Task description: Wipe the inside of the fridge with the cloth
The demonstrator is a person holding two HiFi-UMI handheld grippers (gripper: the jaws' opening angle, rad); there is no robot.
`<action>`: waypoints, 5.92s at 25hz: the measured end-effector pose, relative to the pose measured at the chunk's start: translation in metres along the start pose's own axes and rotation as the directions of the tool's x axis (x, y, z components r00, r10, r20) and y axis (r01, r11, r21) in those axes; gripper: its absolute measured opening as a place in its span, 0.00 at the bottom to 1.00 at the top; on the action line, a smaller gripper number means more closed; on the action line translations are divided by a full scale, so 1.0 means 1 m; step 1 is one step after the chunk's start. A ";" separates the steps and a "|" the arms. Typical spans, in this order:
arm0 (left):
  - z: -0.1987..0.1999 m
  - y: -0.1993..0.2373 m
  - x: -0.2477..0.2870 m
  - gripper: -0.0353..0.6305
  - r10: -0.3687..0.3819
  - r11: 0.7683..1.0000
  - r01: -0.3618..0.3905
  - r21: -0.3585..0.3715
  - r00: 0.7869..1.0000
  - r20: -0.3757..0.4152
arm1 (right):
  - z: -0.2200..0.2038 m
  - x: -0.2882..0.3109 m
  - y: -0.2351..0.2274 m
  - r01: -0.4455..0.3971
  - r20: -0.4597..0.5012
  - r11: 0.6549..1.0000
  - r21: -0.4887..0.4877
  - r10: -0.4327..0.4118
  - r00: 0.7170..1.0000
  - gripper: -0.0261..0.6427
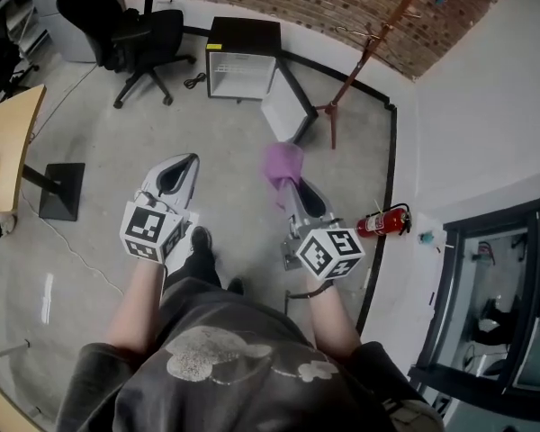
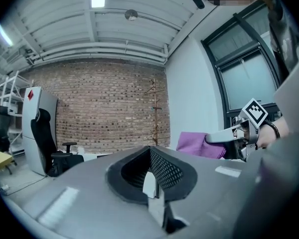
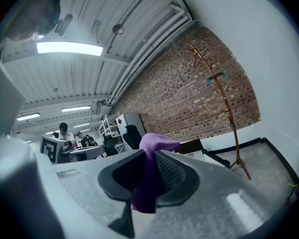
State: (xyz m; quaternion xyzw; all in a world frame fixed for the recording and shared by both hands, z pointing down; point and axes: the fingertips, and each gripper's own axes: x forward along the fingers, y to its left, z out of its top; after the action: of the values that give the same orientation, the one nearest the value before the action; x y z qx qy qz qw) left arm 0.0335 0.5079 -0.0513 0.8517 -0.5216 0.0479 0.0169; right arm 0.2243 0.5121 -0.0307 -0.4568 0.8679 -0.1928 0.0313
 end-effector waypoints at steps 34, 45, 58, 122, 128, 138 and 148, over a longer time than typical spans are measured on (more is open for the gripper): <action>-0.024 0.279 0.328 0.08 -0.043 0.995 0.039 -0.095 0.998 -0.044 | 0.067 0.389 -0.159 0.138 -0.081 0.990 0.014 -0.136 0.987 0.12; -0.051 0.329 0.491 0.08 0.013 0.997 -0.022 -0.075 0.993 -0.115 | 0.076 0.547 -0.274 0.021 -0.163 0.999 0.038 -0.015 0.987 0.12; -0.155 0.385 0.606 0.08 0.041 0.990 -0.062 -0.128 0.986 -0.161 | 0.001 0.685 -0.338 -0.067 -0.208 0.997 0.044 0.075 0.975 0.12; -0.480 0.518 0.647 0.08 0.177 0.981 -0.185 0.064 0.977 0.114 | -0.290 1.005 -0.371 -0.341 0.162 0.929 0.144 0.318 0.934 0.12; -0.496 0.517 0.645 0.08 0.171 0.982 -0.177 0.063 0.982 0.078 | -0.322 1.014 -0.359 -0.335 0.056 0.940 0.063 0.331 0.942 0.12; -0.527 0.516 0.646 0.08 0.155 0.986 -0.156 0.052 0.988 0.024 | -0.363 1.024 -0.376 -0.157 -0.165 0.964 -0.214 0.123 0.979 0.12; -0.530 0.521 0.638 0.08 0.168 0.986 -0.168 0.019 0.986 0.011 | -0.357 1.006 -0.382 -0.121 -0.229 0.936 -0.329 0.045 0.972 0.12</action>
State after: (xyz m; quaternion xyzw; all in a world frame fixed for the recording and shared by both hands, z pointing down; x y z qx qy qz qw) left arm -0.1763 -0.2539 0.5284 0.8052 -0.5909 0.0503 0.0018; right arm -0.1438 -0.3823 0.5600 -0.3940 0.9049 -0.0871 -0.1355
